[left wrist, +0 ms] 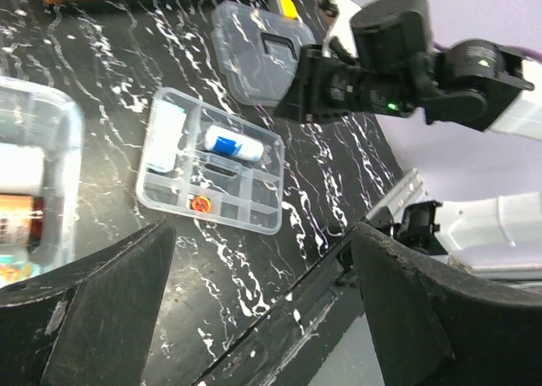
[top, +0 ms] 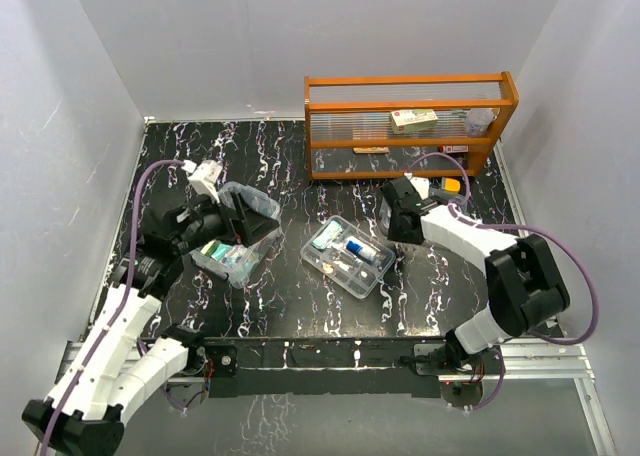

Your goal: Organize the medicine kit

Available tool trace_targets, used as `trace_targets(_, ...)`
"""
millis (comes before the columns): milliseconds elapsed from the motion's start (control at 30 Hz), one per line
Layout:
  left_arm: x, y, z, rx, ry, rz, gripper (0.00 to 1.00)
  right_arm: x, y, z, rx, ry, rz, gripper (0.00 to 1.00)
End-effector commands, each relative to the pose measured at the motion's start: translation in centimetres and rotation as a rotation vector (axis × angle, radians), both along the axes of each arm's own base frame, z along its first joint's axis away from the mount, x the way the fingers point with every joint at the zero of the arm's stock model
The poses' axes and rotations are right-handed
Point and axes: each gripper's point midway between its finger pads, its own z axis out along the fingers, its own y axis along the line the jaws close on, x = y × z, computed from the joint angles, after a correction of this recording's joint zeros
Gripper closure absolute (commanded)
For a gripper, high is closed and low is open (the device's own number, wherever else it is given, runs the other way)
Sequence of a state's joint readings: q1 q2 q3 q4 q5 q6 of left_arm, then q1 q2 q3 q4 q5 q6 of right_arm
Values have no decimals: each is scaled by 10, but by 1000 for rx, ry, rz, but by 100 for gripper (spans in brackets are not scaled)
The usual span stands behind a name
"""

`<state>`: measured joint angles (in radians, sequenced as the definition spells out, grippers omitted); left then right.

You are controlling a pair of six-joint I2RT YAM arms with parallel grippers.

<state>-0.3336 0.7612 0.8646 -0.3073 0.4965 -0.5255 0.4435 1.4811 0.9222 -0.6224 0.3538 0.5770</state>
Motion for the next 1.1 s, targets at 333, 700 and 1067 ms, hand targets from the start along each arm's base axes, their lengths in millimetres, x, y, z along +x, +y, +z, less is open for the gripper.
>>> trace_targets(333, 2, -99, -56, 178, 146, 4, 18, -5, 32, -26, 113, 55, 206, 69)
trace_targets(700, 0, -149, -134, 378, 336, 138, 34, -52, 69, -16, 378, 51, 297, 67)
trace_targets(1067, 21, -144, -203, 636, 415, 319, 61, -68, 67, -13, 427, 0, 257, 68)
